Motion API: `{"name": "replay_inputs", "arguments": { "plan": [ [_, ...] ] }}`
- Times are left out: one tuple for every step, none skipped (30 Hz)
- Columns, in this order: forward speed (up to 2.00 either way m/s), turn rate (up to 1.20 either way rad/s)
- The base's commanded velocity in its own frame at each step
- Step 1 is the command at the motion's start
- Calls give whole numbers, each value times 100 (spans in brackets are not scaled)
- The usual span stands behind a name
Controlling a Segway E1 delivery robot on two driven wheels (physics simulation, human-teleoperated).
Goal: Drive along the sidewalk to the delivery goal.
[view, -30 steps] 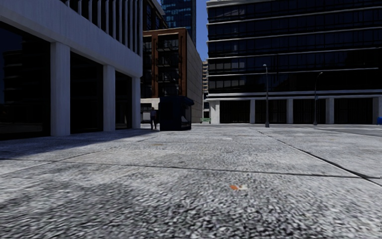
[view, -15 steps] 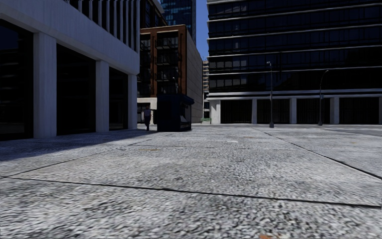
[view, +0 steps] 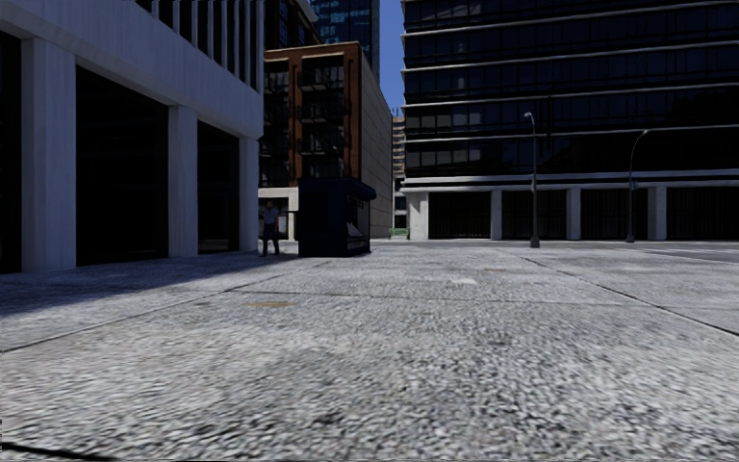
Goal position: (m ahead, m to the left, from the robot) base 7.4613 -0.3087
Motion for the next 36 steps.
{"name": "replay_inputs", "arguments": {
  "plan": [
    [200,0],
    [200,0],
    [200,0],
    [200,0],
    [200,0],
    [200,0],
    [200,0],
    [200,-8],
    [200,-8],
    [200,-18],
    [200,-22],
    [200,-24],
    [200,-24],
    [200,-24],
    [200,-24],
    [200,-24],
    [200,-24],
    [200,-24],
    [200,-24],
    [200,-24],
    [200,-24],
    [200,-24],
    [200,-24],
    [200,-24],
    [200,-24],
    [200,-24],
    [200,-22],
    [200,-5],
    [200,-5],
    [200,0],
    [200,0],
    [200,0],
    [200,0],
    [200,0],
    [200,0],
    [200,0]
  ]
}}
